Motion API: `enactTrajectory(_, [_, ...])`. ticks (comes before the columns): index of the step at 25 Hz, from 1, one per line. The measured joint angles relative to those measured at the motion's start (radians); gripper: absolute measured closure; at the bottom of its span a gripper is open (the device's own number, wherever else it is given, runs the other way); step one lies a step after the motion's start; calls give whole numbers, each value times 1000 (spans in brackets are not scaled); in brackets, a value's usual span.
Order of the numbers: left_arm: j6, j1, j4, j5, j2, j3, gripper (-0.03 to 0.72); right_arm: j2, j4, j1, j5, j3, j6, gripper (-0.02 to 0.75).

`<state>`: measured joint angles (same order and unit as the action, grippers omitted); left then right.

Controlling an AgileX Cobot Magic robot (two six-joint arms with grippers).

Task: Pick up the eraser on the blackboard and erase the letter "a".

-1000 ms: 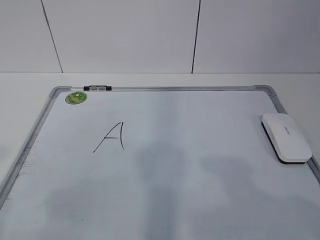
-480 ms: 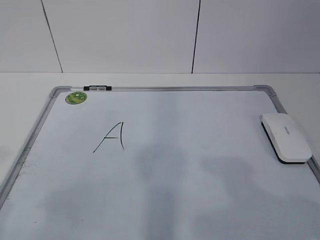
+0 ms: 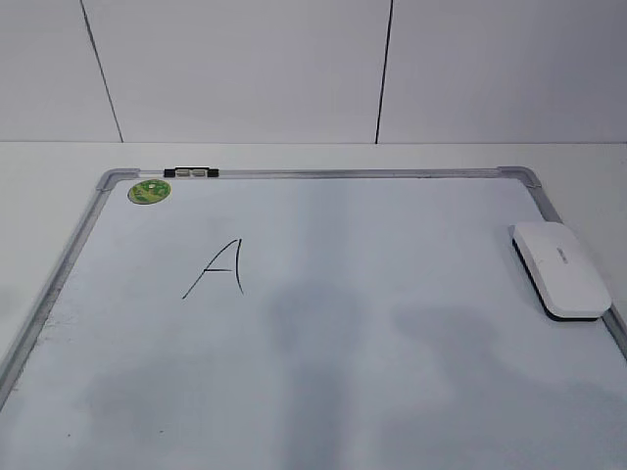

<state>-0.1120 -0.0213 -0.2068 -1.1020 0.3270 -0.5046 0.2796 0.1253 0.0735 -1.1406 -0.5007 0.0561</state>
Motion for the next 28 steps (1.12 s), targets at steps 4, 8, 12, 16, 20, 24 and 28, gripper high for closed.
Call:
enactTrajectory(4, [0, 0, 0, 0, 0, 0, 347, 0, 0, 0, 0, 0, 0, 146])
enactTrajectory(8, [0, 0, 0, 0, -4, 0, 357, 0, 0, 0, 0, 0, 0, 146])
enactTrajectory(12, [0, 0, 0, 0, -55, 0, 376, -22, 0, 0, 0, 0, 0, 146])
enactTrajectory(16, [0, 0, 0, 0, -144, 0, 386, -76, 3, -28, 0, 0, 0, 146])
enactTrajectory(20, [0, 0, 0, 0, -219, 0, 386, -140, 4, -91, 0, 0, 0, 146])
enactTrajectory(24, [0, 0, 0, 0, -273, 0, 387, -207, 5, -111, 0, 0, 0, 146])
enactTrajectory(28, [0, 0, 0, -2, -312, 0, 393, -277, 7, -113, 0, 0, 0, 146])
